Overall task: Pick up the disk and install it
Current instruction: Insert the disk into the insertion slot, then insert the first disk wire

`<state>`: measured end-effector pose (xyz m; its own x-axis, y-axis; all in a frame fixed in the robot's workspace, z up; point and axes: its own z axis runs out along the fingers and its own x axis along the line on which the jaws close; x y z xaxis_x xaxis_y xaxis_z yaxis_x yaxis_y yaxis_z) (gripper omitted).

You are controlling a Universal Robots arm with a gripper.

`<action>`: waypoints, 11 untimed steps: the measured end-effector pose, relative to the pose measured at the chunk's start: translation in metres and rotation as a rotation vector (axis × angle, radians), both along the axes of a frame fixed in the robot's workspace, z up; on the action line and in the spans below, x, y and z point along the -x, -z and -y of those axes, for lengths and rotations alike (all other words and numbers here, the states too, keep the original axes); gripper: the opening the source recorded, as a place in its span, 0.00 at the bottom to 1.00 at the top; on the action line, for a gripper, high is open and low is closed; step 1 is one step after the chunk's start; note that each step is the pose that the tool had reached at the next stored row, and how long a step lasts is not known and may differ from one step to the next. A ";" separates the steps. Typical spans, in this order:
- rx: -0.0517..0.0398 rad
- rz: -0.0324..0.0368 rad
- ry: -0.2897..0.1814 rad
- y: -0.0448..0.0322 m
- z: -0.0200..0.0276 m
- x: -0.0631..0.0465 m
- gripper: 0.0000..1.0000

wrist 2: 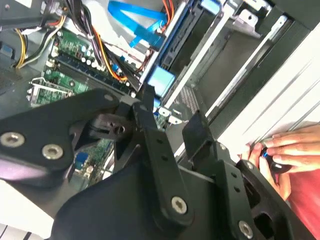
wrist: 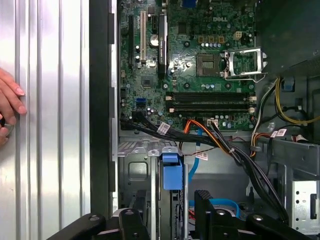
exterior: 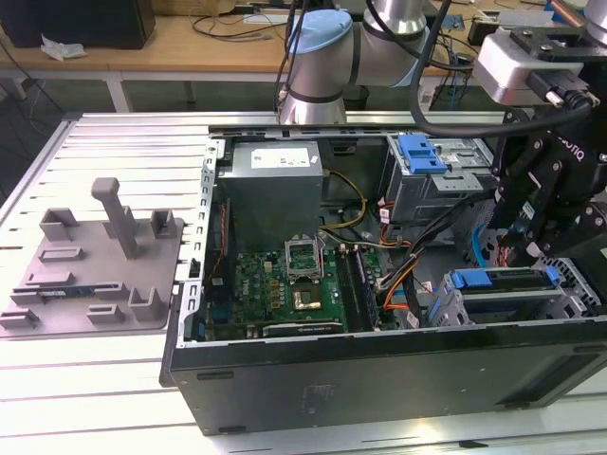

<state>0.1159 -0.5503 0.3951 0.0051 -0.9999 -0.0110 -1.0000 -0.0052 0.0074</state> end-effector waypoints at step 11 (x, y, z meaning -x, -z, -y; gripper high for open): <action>-0.0001 0.0000 0.000 0.0004 0.0000 0.000 0.50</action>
<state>0.1159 -0.5503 0.3948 0.0052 -0.9999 -0.0111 -1.0000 -0.0053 0.0074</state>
